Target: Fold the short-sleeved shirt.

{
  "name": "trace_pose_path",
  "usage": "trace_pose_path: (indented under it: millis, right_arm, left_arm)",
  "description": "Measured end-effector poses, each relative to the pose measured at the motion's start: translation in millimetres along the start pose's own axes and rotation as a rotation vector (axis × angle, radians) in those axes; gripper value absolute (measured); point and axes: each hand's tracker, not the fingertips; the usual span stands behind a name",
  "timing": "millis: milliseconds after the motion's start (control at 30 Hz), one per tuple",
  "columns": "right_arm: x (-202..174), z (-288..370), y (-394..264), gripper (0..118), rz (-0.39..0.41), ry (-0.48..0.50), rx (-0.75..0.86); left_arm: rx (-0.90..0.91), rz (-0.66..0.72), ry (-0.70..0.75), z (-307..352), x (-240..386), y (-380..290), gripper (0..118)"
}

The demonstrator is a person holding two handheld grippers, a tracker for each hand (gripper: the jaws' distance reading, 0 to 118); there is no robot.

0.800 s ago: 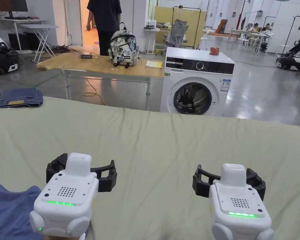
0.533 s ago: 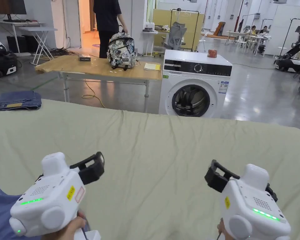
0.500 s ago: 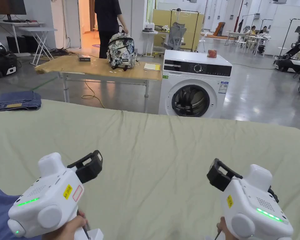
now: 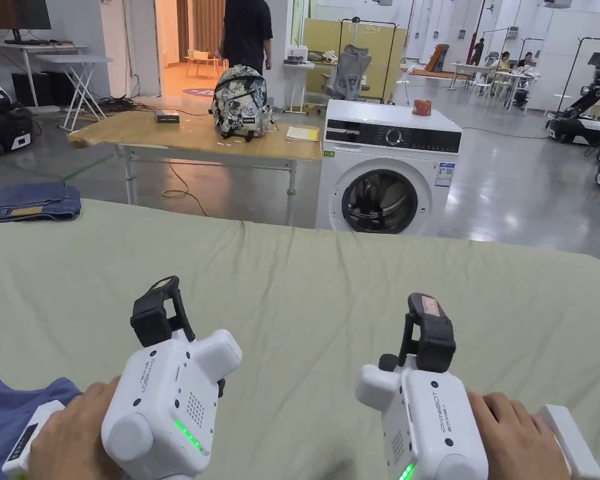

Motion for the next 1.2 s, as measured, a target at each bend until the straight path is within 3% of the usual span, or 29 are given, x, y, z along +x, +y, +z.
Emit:
trace_pose_path:
  millis: [67, 100, 167, 367, 400, 467, 533, 633, 767, 933, 1200]
  right_arm:
    - [4, -2, 3, 118, -0.096, 0.018, -0.049]
    - [9, -4, 1, 118, -0.191, 0.034, -0.085]
    - [20, -9, 0, 118, -0.436, 0.076, -0.165]
    - [45, -17, -32, 118, -1.302, 0.167, -0.409]
    - [44, -16, -38, 118, -1.413, 0.165, -0.425]
    - [42, -12, -45, 118, -1.531, 0.141, -0.462]
    - [42, -7, -47, 118, -1.558, 0.092, -0.463]
    - [45, -3, -44, 118, -1.539, 0.072, -0.434]
    - [51, -3, -37, 118, -1.485, 0.075, -0.387]
    - [51, -5, -30, 118, -1.442, 0.105, -0.384]
    - [51, -3, -30, 118, -1.458, 0.096, -0.401]
  left_arm:
    - [-0.01, 0.008, 0.008, 2, -1, 0, 116]
    - [-0.021, 0.053, 0.003, 3, -4, 2, 116]
    - [-0.048, 0.282, -0.051, -1, -17, -2, 116]
    - [-0.068, 1.108, -0.118, 1, -56, -24, 116]
    - [-0.065, 1.21, -0.125, 1, -59, -29, 116]
    - [-0.056, 1.341, -0.13, -8, -59, -41, 116]
    - [-0.057, 1.392, -0.13, -10, -61, -45, 116]
    - [-0.055, 1.337, -0.112, -11, -60, -44, 116]
    - [-0.065, 1.211, -0.122, -9, -57, -37, 116]
    - [-0.052, 1.183, -0.116, -4, -59, -29, 116]
    - [-0.033, 1.151, -0.136, -1, -62, -25, 115]
